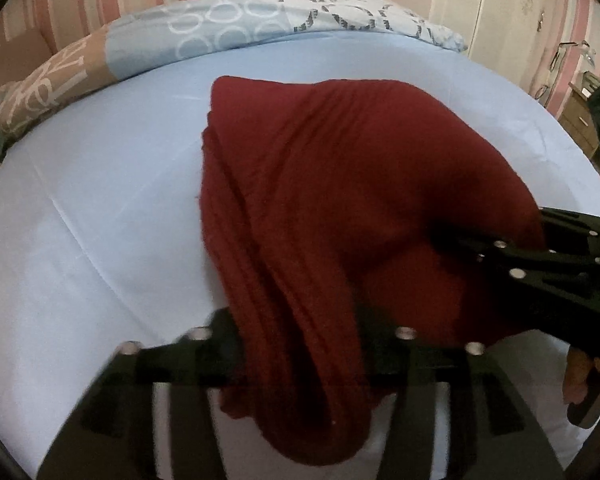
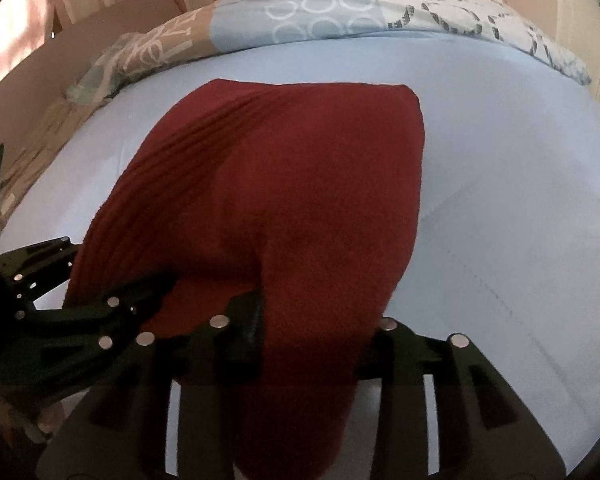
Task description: Fold small clothes
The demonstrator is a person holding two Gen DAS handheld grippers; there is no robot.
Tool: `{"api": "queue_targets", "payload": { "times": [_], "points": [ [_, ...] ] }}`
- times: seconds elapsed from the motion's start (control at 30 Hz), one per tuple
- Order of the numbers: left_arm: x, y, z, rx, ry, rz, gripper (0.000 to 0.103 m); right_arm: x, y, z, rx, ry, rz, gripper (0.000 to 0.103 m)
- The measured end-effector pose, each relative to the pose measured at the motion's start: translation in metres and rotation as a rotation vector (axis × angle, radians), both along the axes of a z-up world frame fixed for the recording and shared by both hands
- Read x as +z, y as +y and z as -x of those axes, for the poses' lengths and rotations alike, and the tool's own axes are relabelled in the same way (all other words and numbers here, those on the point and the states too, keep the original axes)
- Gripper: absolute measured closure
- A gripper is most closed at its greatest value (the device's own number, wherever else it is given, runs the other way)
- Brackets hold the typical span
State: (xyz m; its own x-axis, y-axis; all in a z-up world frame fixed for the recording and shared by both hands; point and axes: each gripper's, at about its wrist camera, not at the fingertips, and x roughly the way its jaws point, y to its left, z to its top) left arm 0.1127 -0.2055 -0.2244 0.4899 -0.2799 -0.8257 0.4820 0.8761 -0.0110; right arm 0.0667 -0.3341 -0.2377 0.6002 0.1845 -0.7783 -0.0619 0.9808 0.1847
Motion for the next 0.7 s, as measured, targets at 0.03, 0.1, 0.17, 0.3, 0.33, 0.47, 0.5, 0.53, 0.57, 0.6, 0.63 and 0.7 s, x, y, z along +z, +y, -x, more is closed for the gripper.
{"api": "queue_targets", "payload": {
  "times": [0.03,0.1,0.17,0.3,0.33,0.47,0.5,0.53,0.57,0.6,0.63,0.7],
  "points": [
    [0.002,0.002,-0.001,0.004,0.004,0.001,0.030,0.001,0.000,0.000,0.004,0.008,-0.003,0.059],
    [0.006,0.008,-0.001,0.005,0.019,0.018,0.029,0.006,-0.001,0.004,0.010,0.016,-0.009,0.050],
    [0.011,0.015,0.000,0.010,0.032,0.022,0.024,0.014,-0.004,0.011,-0.003,-0.001,-0.026,0.025],
    [0.030,0.036,0.013,0.031,-0.029,0.040,0.014,0.041,-0.009,0.043,-0.084,-0.142,0.031,0.004],
    [0.033,0.042,0.017,0.046,-0.049,0.040,0.014,0.041,-0.007,0.047,-0.105,-0.146,0.070,0.004],
    [0.031,0.049,0.015,0.088,-0.083,0.005,0.013,0.026,0.003,0.052,-0.138,-0.112,0.207,0.004],
    [0.028,0.049,0.013,0.094,-0.082,-0.009,0.012,0.019,0.003,0.051,-0.138,-0.090,0.238,0.005],
    [0.022,0.048,0.010,0.100,-0.077,-0.031,0.010,0.013,0.002,0.049,-0.141,-0.070,0.246,0.006],
    [0.019,0.050,0.008,0.101,-0.076,-0.042,0.010,0.008,0.000,0.049,-0.149,-0.060,0.249,0.006],
    [0.012,0.050,0.006,0.101,-0.076,-0.057,0.009,0.004,-0.004,0.048,-0.158,-0.053,0.244,0.006],
    [0.007,0.053,0.005,0.099,-0.075,-0.061,0.008,0.000,-0.007,0.048,-0.162,-0.044,0.238,0.005],
    [-0.001,0.057,0.001,0.103,-0.077,-0.062,0.002,-0.009,-0.013,0.044,-0.170,-0.016,0.227,0.004]
  ]
}}
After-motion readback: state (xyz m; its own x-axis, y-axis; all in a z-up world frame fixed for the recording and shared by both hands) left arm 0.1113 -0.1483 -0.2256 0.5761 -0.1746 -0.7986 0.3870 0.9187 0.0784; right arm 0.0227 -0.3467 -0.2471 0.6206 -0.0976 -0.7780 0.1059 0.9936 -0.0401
